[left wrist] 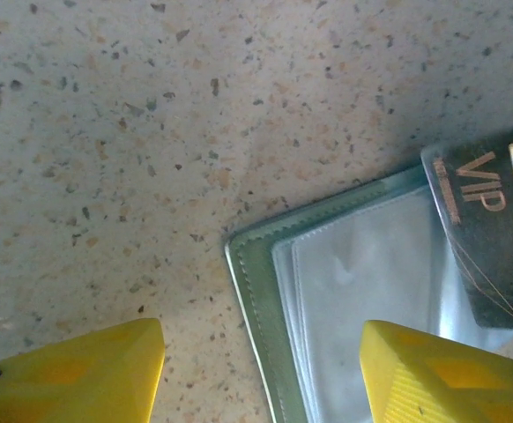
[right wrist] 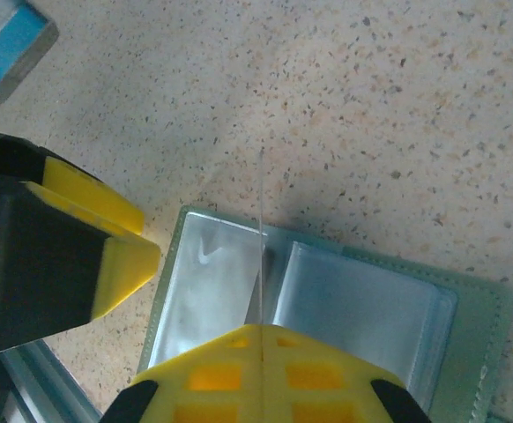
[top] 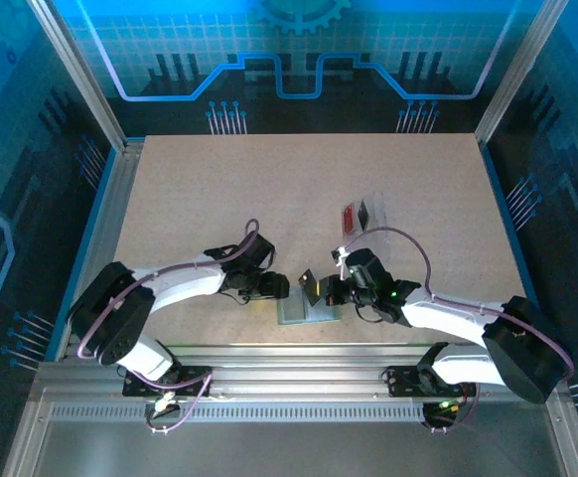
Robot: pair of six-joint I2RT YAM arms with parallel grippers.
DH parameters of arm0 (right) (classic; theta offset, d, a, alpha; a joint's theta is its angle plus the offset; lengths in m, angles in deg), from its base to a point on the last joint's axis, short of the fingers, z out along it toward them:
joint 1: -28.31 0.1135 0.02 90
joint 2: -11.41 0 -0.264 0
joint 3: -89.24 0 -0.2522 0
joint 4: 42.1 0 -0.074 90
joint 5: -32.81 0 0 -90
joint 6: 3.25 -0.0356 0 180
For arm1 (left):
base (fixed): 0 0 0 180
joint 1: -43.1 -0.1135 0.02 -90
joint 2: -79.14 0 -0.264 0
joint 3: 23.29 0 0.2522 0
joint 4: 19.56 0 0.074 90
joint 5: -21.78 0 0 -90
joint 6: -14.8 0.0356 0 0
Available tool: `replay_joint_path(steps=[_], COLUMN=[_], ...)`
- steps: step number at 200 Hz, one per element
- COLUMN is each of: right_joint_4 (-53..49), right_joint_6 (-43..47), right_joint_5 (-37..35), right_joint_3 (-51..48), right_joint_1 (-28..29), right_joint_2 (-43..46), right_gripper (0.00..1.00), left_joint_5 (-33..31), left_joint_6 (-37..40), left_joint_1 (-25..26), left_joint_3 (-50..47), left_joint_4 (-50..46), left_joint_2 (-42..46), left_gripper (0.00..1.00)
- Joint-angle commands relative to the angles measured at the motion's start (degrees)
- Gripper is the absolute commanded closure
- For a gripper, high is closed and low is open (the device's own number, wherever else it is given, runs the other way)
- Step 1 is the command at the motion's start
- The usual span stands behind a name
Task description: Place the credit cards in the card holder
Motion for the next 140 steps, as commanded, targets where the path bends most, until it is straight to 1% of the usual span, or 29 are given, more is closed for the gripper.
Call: replay_joint_path(steps=[1,17,33,77,140], right_joint_4=[5.09,5.51,8.48,11.34,10.2], right_joint_6=[-2.11,-2.95,-3.87,-5.99,-7.59], right_joint_5=[0.88,0.44,0.26,-0.84,-1.26], right_joint_3=[-1.37,-2.55,-3.72,-5.47,-7.36], right_joint_1=[0.63,0.57,0.64,0.6,0.65], right_joint_2=[-0.23,0.08,0.2,-0.02,1.82], right_gripper=[1.0,1.0,1.0,1.0,1.0], left_joint_5=[-2.08,-2.7,-3.25,-3.59,-3.88], left_joint_6=[1.19,1.15,0.88,-0.29,-1.23], left_joint_1=[1.47,2.06,2.68,3.77,4.4], left_joint_3=[2.34,2.78,2.45,-0.05,-1.59], left_joint_4=[-1.51,-1.33,-1.04,0.2,1.44], left_joint_2=[-2.63,-4.24,-5.24,-5.83,-6.5], left_gripper=[0.4,0.41,0.44,0.5,0.55])
